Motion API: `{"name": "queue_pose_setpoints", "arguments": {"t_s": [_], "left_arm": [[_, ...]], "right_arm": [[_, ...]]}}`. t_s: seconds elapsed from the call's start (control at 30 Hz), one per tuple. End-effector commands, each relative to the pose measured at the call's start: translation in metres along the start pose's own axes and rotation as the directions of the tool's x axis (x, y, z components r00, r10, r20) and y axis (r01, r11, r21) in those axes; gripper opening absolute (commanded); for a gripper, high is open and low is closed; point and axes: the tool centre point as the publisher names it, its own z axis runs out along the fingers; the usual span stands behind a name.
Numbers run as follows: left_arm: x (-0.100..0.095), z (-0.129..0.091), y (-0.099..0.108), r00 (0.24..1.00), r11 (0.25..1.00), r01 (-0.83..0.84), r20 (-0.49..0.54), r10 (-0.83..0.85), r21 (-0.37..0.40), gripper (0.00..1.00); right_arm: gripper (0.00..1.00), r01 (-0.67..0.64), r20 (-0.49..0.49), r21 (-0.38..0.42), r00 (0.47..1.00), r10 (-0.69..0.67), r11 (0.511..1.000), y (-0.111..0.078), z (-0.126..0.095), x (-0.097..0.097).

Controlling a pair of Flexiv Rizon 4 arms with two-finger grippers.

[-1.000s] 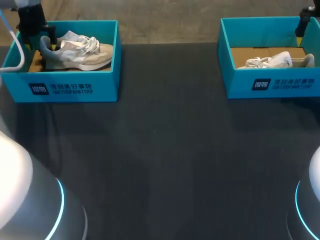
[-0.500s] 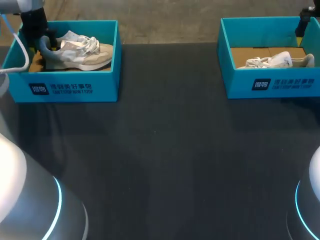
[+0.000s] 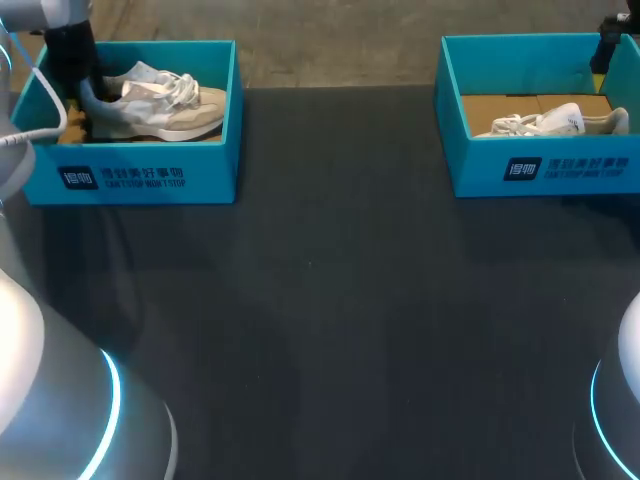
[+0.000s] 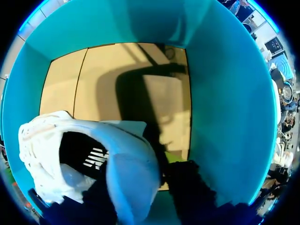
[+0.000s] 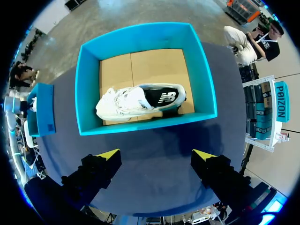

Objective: Take the shoe out of the shoebox, open the shoe tongue, remove and reinsert the insole, then place the shoe into the shoebox

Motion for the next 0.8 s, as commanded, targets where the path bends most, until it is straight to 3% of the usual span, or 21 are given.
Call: {"name": "queue_pose_setpoints", "arguments": {"t_s": [0.03,0.8], "left_arm": [[-0.001,0.003,0.011,1.000,1.000,-0.005,0.002,0.004,0.029,0.00],[0.014,-0.029,0.001,0.999,0.999,-0.031,-0.017,0.031,-0.014,0.00]], "right_arm": [[1.00,-0.001,0.001,-0.002,1.000,0.001,1.000,-0.001,0.000,0.000],[1.00,-0.001,0.001,-0.002,1.000,0.001,1.000,-0.001,0.000,0.000]]}}
